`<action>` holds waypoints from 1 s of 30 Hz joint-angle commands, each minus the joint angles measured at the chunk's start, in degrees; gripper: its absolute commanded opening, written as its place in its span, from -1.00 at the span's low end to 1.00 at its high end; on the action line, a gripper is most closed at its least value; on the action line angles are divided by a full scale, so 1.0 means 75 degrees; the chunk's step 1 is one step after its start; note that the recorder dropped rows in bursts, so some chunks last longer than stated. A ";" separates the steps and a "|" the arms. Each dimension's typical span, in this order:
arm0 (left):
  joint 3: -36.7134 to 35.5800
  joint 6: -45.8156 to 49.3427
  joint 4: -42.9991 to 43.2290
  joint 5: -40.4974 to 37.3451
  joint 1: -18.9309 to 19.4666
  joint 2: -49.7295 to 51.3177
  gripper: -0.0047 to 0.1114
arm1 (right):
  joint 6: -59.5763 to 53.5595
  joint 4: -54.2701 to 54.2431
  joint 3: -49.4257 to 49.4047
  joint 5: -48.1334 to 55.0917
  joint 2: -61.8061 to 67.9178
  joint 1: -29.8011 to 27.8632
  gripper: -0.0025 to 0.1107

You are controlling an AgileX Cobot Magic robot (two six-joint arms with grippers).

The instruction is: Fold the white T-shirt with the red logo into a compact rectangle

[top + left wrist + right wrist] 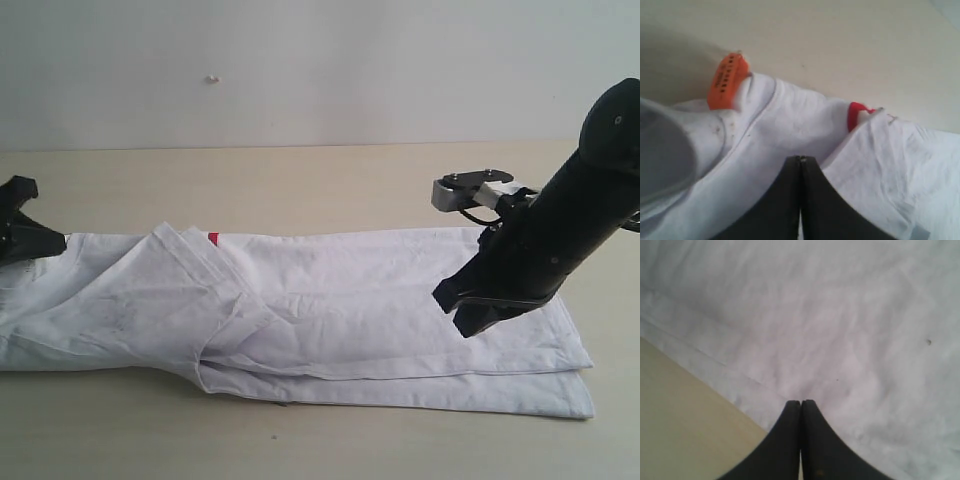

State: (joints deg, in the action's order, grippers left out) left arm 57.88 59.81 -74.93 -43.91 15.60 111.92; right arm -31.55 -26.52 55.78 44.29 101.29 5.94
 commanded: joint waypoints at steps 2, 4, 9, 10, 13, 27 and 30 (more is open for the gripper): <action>0.0041 0.0065 -0.0150 0.1138 -0.0042 0.0494 -0.92 | -0.0041 -0.0053 0.0008 0.0078 -0.0068 0.0010 -0.96; 0.0055 0.0121 -0.0150 0.1566 -0.0025 0.0582 -0.92 | -0.0041 -0.0039 0.0008 0.0076 -0.0068 0.0010 -0.96; 0.0302 0.0193 -0.0150 0.1780 -0.0025 0.0744 -0.92 | -0.0041 -0.0039 0.0008 0.0030 -0.0068 0.0010 -0.96; 0.0369 0.0193 -0.0150 0.1785 -0.0025 0.0741 -0.92 | -0.0041 -0.0039 0.0008 0.0030 -0.0068 0.0010 -0.96; 0.0469 0.0193 -0.0150 0.1817 -0.0025 0.0741 -0.81 | -0.0041 -0.0039 0.0008 0.0030 -0.0068 0.0010 -0.96; 0.0481 -0.1042 0.1619 0.0708 0.0745 0.0150 0.22 | -0.0041 -0.0039 0.0008 0.0125 -0.0068 0.0010 -0.96; 0.0481 -0.1780 0.2252 0.0544 0.0990 0.0066 0.22 | -0.0041 -0.0059 0.0008 0.0162 -0.0068 0.0010 -0.96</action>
State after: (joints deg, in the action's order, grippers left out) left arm 61.17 51.96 -62.77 -38.14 21.66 113.53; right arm -31.55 -26.52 55.78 45.05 101.29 5.94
